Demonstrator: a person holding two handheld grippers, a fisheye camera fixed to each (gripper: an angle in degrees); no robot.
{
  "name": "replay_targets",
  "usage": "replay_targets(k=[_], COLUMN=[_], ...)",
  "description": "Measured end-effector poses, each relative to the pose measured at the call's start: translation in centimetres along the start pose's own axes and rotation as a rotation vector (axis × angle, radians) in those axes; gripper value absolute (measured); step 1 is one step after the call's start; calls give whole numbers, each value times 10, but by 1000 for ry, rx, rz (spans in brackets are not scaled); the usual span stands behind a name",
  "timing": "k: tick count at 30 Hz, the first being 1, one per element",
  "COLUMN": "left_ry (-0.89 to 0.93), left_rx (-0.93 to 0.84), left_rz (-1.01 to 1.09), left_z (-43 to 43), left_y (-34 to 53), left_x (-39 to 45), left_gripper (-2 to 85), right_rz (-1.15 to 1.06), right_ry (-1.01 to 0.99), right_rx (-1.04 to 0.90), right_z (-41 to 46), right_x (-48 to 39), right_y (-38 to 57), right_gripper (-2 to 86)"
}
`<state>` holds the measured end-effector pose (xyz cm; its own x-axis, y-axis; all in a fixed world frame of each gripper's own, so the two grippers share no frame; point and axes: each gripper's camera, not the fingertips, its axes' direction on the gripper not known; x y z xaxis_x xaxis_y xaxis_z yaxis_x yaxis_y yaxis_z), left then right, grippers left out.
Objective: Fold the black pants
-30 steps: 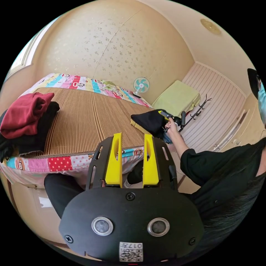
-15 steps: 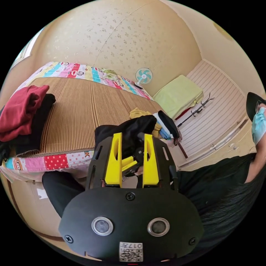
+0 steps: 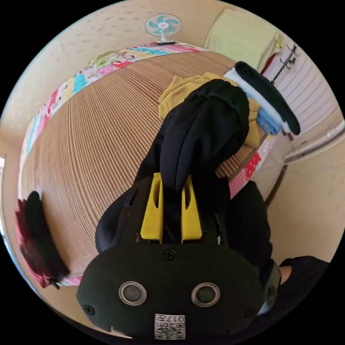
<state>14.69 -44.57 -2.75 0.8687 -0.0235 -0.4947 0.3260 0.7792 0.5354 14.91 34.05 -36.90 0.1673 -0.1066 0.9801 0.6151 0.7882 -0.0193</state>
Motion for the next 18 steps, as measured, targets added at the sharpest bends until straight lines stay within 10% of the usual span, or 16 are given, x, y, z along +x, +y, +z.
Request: replay_targets(k=[3, 12, 18], left_ry=[533, 849, 1126], left_rx=[203, 801, 1029], left_rz=[-102, 387, 517], left_z=[-57, -291, -374], left_y=[32, 183, 226], left_x=[-56, -50, -63], left_gripper=[56, 53, 54], right_rz=[47, -83, -387], right_ry=[38, 131, 331], right_rx=[55, 798, 933], right_z=[-52, -250, -295], right_x=[-8, -59, -152], right_y=[37, 136, 69], right_gripper=[98, 85, 219])
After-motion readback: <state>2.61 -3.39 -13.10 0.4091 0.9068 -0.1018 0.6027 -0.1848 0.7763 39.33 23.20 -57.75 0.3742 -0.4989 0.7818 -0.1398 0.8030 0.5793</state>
